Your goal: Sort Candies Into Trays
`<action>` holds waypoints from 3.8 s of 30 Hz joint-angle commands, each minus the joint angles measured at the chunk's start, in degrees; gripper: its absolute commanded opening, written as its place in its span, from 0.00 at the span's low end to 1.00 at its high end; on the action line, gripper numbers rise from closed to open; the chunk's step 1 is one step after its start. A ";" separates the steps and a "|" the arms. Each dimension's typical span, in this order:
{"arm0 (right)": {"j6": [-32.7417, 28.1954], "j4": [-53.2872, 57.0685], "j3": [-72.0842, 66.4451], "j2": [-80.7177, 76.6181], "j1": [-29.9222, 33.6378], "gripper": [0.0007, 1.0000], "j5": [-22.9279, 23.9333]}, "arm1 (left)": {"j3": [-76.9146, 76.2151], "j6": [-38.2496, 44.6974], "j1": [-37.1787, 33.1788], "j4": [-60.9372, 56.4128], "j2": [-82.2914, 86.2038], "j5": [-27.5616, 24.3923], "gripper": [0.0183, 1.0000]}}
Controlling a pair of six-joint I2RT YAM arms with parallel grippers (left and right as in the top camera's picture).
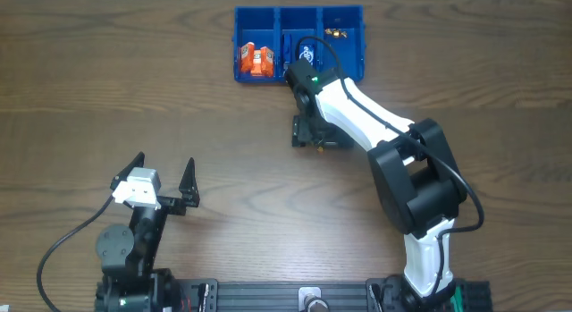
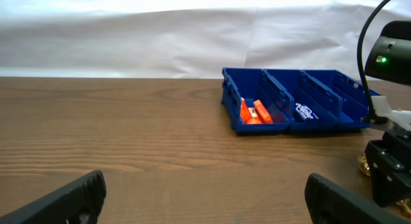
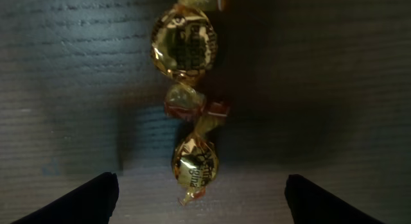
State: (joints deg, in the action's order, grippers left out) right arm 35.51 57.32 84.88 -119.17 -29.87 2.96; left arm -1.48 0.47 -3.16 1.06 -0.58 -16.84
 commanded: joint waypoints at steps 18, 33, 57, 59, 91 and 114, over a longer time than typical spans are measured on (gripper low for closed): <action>1.81 -3.28 -0.46 -2.36 1.88 0.77 -0.66 | 1.20 0.83 0.20 1.70 0.33 -1.14 1.00; 1.77 -2.51 -0.46 -2.51 1.42 0.56 -1.20 | 1.20 0.85 0.20 1.73 0.33 -1.14 1.00; 1.07 -2.14 -0.46 -2.45 1.38 0.16 -1.11 | 1.20 0.85 0.20 1.73 0.33 -1.14 1.00; 0.68 -1.33 -0.46 -1.75 1.57 0.14 -0.46 | 1.20 0.85 0.20 1.73 0.33 -1.14 1.00; -17.73 -44.76 1.88 6.62 10.58 0.16 12.39 | 1.20 0.85 0.20 1.70 0.33 -1.14 1.00; -17.90 -45.03 1.88 4.81 11.82 0.72 12.44 | 1.20 0.85 0.20 1.70 0.33 -1.14 1.00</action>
State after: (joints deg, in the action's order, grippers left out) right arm 18.06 12.10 86.52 -114.06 -18.22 15.03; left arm -1.48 0.47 -3.16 1.06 -0.60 -16.84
